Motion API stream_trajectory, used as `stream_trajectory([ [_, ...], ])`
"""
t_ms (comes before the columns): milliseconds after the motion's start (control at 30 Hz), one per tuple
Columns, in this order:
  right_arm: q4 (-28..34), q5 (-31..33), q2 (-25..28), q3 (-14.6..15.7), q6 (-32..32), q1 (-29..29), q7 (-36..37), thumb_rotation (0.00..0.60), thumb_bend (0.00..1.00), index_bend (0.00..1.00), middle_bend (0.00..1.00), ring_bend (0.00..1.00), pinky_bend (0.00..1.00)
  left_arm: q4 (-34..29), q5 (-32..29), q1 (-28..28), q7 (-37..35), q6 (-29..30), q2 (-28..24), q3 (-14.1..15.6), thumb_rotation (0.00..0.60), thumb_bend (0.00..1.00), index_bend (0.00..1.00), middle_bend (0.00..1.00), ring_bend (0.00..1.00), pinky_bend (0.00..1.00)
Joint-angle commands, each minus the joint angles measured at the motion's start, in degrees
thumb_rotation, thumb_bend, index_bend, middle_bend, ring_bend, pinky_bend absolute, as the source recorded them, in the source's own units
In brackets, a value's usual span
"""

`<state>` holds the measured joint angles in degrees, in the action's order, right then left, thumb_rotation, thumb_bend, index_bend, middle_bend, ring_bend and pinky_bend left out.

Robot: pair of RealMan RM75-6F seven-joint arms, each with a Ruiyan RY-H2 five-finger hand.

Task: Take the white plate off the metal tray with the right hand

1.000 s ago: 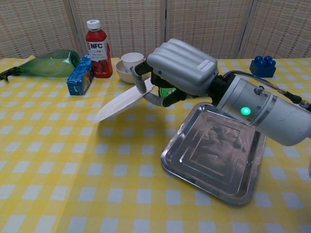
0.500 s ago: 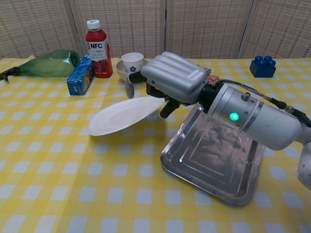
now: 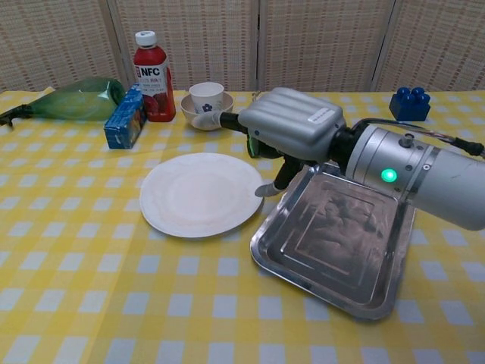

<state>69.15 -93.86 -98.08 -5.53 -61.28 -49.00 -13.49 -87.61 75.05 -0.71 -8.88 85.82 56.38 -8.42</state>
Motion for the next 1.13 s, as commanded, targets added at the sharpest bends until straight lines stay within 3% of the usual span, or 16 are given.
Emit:
stream_trajectory([
  [33, 6.4, 3.7, 4.8, 0.0, 0.4, 3.1, -8.1, 0.6, 0.0, 0.18, 0.96, 0.98, 1.0, 0.0, 0.2, 0.0, -0.1, -0.1, 0.0, 0.1, 0.6, 0.18, 0.43, 0.42, 0.36, 0.47],
  [100, 10.6, 6.2, 7.6, 0.2, 0.2, 5.1, -13.3, 0.6, 0.0, 0.32, 0.88, 0.92, 1.0, -0.2, 0.6, 0.0, -0.2, -0.1, -0.1, 0.3, 0.6, 0.18, 0.43, 0.42, 0.36, 0.47],
  [167, 16.3, 10.1, 11.4, 0.5, 0.0, 7.5, -19.4, 0.6, 0.0, 0.38, 0.79, 0.85, 1.0, -0.5, 1.3, 0.0, -0.2, 0.1, -0.2, 0.6, 0.6, 0.18, 0.43, 0.42, 0.36, 0.47],
  [300, 26.1, 17.0, 17.9, 1.6, -2.5, 12.2, -27.8, 0.6, 0.0, 0.39, 0.67, 0.72, 0.94, -1.4, 3.2, -0.1, 0.2, 0.3, -0.2, 1.4, 0.6, 0.18, 0.43, 0.42, 0.36, 0.47],
  [500, 34.8, 24.5, 24.6, 4.5, -11.4, 20.4, -35.4, 0.6, 0.0, 0.39, 0.58, 0.58, 0.67, -2.7, 6.2, -0.8, 1.8, 0.0, 0.2, 2.8, 0.6, 0.18, 0.43, 0.42, 0.36, 0.48],
  [667, 36.9, 25.2, 27.8, 6.2, -20.2, 27.4, -33.1, 0.6, 0.0, 0.39, 0.54, 0.53, 0.57, -2.9, 8.2, -1.2, 2.5, 0.4, 1.1, 3.5, 0.6, 0.18, 0.43, 0.42, 0.36, 0.48],
  [900, 36.7, 23.9, 30.5, 7.0, -28.4, 35.0, -25.2, 0.6, 0.0, 0.39, 0.53, 0.52, 0.57, -3.3, 9.8, -1.6, 3.5, 0.3, 1.7, 4.5, 0.6, 0.18, 0.43, 0.42, 0.36, 0.48],
  [1133, 34.2, 22.0, 32.5, 6.2, -32.4, 39.7, -17.1, 0.6, 0.0, 0.39, 0.53, 0.52, 0.57, -4.3, 10.3, -1.4, 3.4, 0.7, 1.4, 5.0, 0.6, 0.18, 0.43, 0.42, 0.36, 0.48],
])
